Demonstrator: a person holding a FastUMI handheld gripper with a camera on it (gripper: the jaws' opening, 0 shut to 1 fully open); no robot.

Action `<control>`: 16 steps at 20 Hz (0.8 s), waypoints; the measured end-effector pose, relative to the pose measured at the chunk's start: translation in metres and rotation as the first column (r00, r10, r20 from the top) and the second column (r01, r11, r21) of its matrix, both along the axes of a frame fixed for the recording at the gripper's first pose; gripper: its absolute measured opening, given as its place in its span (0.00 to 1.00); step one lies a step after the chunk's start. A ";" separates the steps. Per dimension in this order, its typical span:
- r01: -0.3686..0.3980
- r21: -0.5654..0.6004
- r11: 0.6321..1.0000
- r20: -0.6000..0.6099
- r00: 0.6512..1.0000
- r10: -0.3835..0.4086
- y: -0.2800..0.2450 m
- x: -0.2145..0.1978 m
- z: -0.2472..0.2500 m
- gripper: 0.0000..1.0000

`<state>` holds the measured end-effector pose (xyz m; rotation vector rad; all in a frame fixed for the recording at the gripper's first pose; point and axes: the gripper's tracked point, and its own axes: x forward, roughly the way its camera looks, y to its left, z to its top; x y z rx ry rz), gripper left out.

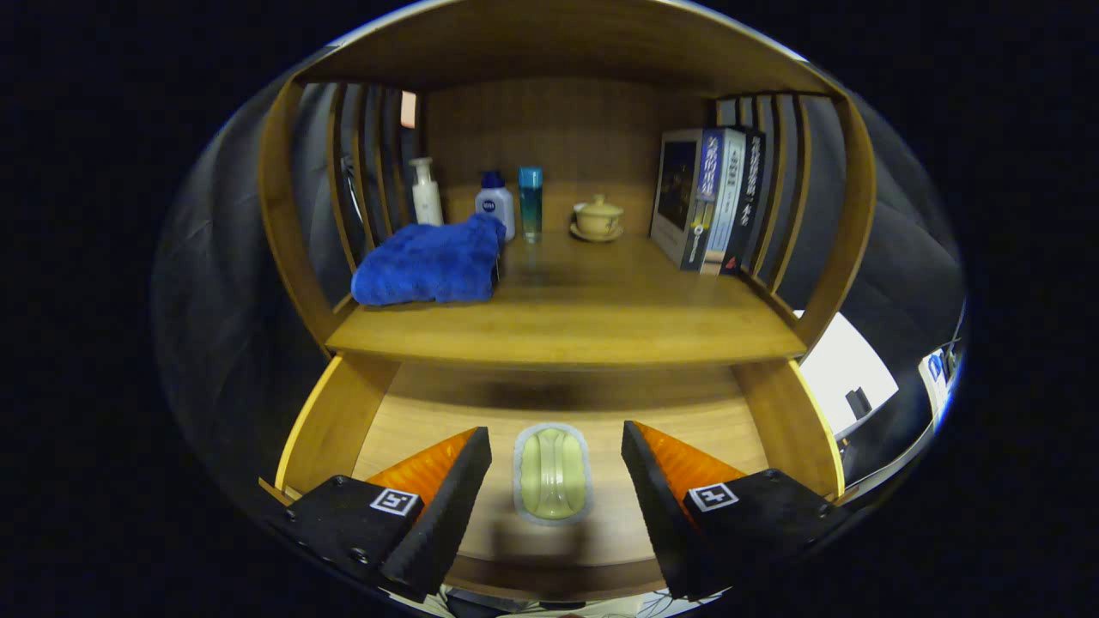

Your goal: Pull open the drawer, take out the items inside it, and place them on the countertop above the cabinet.

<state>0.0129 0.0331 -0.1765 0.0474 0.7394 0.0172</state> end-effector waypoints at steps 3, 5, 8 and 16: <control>0.010 0.025 1.000 -0.099 0.995 -0.007 0.002 0.011 -0.022 0.99; 0.018 0.008 1.000 -0.165 0.986 -0.016 -0.001 0.017 -0.041 0.99; 0.017 0.000 1.000 -0.283 0.959 -0.017 -0.001 0.015 -0.062 0.90; 0.005 -0.005 1.000 -0.415 0.910 -0.006 0.002 0.013 -0.096 0.54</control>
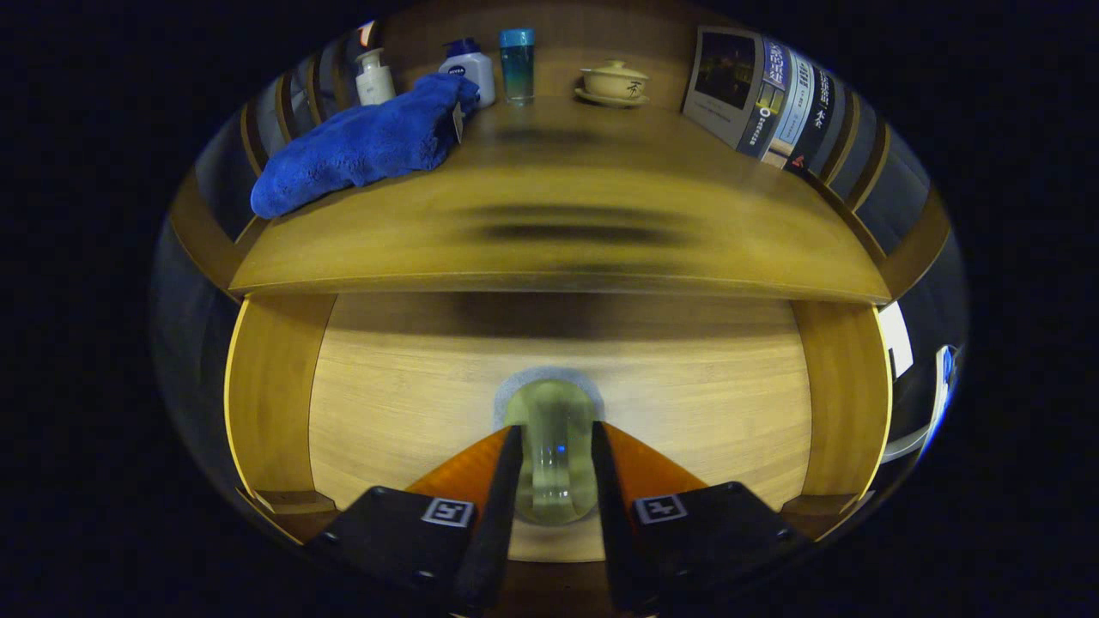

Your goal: Pull open the drawer, take out the items inside it, and place them on the countertop above the cabinet.

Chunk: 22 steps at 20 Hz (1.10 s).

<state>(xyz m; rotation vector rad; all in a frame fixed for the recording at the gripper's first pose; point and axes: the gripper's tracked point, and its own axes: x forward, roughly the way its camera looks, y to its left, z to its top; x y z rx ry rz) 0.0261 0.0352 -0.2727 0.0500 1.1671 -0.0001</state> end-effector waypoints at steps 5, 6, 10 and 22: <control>-0.006 -0.007 1.000 -0.017 1.000 0.005 0.001 -0.010 0.008 0.28; -0.007 -0.007 1.000 -0.016 1.000 0.007 0.002 -0.016 0.010 0.26; -0.016 -0.007 1.000 -0.007 1.000 0.016 -0.002 -0.030 0.036 0.22; -0.077 -0.077 0.994 0.018 0.997 0.079 0.000 -0.043 0.106 0.22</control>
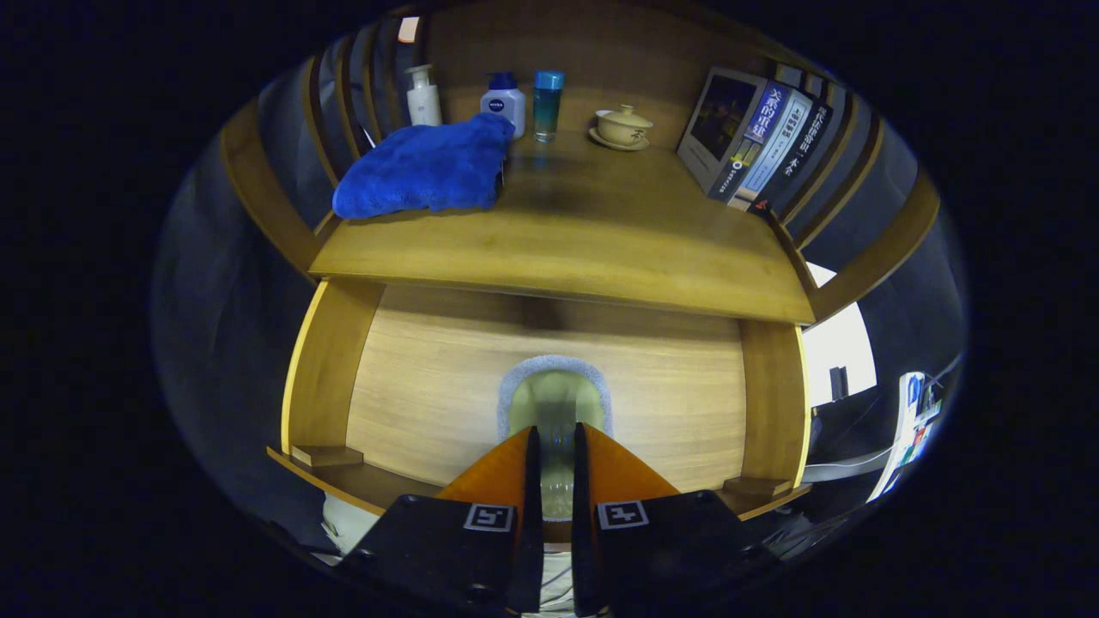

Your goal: Pull open the drawer, take out the items inside it, and place them on the countertop above the cabinet.

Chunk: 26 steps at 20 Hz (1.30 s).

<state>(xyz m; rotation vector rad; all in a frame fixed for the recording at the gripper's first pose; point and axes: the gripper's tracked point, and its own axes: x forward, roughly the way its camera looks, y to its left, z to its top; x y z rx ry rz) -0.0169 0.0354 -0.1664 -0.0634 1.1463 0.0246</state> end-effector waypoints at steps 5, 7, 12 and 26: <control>0.005 -0.024 1.000 0.037 0.999 -0.004 -0.002 0.025 0.026 0.22; 0.012 -0.021 1.000 0.059 0.998 -0.011 -0.001 0.038 0.037 0.22; 0.035 -0.040 0.999 0.093 0.995 -0.031 -0.004 0.079 0.054 0.22; 0.131 -0.064 0.989 0.166 0.979 -0.119 -0.042 0.205 0.051 0.22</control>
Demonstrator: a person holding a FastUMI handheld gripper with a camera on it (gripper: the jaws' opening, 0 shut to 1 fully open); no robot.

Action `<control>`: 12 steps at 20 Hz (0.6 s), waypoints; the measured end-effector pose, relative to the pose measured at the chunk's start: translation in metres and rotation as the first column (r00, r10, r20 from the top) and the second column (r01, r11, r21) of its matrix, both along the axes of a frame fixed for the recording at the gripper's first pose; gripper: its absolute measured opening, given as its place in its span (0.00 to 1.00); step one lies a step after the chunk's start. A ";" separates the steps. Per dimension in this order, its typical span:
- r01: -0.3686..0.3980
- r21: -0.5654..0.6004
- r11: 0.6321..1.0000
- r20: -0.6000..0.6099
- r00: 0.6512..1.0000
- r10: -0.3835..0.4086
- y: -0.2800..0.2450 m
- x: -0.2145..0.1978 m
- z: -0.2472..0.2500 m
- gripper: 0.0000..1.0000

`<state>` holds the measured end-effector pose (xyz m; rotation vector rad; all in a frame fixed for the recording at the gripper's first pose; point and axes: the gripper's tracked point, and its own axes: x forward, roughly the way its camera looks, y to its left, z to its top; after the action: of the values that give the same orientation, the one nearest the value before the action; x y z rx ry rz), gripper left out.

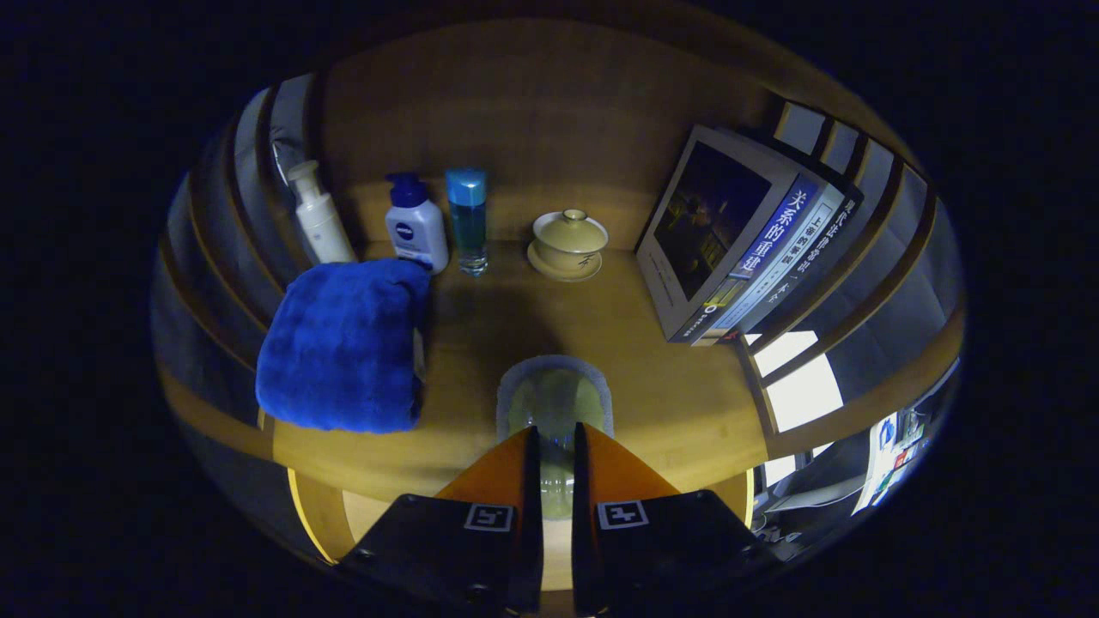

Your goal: Pull open the drawer, take out the items inside it, and place them on the countertop above the cabinet.

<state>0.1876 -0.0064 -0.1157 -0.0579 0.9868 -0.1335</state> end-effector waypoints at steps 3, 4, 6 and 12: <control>0.020 -0.012 1.000 0.012 1.000 -0.020 -0.010 0.016 -0.006 0.22; 0.025 -0.009 1.000 0.014 1.000 -0.024 -0.012 0.018 -0.008 0.22; 0.036 -0.009 0.999 0.008 0.999 -0.036 -0.013 0.019 -0.010 0.24; 0.046 0.009 0.999 0.086 0.995 -0.047 -0.013 0.022 0.002 0.51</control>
<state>0.2096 -0.0195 -0.1136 -0.0223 0.9027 -0.1741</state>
